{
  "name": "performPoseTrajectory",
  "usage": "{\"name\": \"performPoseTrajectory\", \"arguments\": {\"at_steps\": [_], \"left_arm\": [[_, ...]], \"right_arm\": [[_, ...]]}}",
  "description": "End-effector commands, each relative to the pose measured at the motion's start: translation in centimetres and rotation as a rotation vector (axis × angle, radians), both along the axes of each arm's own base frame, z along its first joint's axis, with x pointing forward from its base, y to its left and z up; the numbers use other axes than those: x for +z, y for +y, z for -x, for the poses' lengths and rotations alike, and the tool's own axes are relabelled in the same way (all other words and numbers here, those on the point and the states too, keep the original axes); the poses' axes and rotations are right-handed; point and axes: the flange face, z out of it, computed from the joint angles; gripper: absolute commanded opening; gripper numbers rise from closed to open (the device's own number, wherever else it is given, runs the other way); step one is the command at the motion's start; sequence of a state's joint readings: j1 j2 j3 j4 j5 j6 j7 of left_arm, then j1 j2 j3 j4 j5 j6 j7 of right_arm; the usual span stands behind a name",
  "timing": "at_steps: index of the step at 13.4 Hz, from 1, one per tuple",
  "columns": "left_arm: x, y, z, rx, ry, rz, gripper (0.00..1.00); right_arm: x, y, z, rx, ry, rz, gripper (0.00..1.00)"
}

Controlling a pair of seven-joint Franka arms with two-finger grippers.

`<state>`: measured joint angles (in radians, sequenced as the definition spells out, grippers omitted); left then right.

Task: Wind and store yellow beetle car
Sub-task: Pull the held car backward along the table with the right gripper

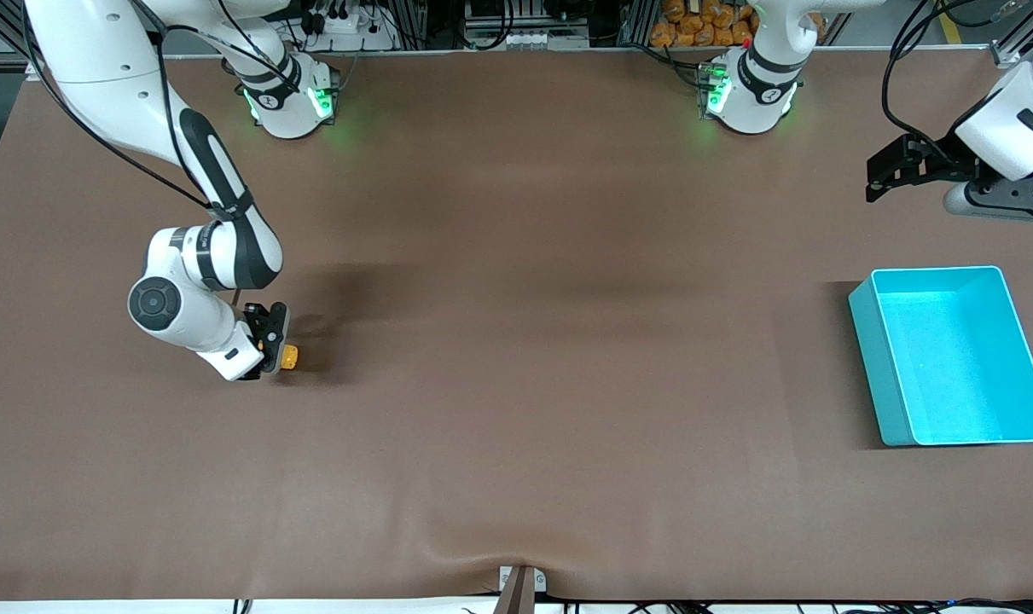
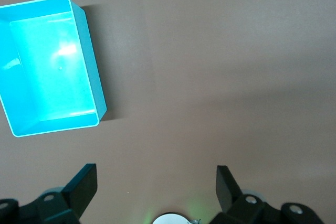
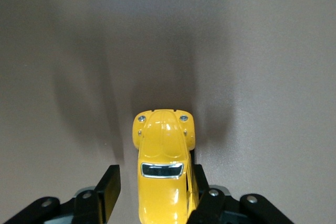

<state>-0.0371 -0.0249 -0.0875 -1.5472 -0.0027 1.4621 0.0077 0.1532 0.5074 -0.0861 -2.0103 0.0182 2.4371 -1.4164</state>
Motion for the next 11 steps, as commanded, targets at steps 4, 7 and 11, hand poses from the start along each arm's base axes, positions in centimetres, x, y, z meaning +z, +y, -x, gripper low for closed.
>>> {"name": "performPoseTrajectory", "arguments": {"at_steps": [4, 7, 11], "left_arm": [[0.15, 0.3, -0.05, 0.003, -0.009, -0.017, 1.0], [0.15, 0.3, -0.05, 0.003, -0.009, -0.017, 1.0], [0.15, 0.46, -0.07, 0.006, -0.009, -0.017, 1.0]], "right_arm": [[-0.59, 0.36, 0.13, 0.038, -0.001, -0.003, 0.21], [-0.71, 0.37, 0.11, 0.037, 0.0, -0.004, 0.19], [-1.17, -0.37, 0.08, 0.04, -0.001, -0.004, 0.19]]}}
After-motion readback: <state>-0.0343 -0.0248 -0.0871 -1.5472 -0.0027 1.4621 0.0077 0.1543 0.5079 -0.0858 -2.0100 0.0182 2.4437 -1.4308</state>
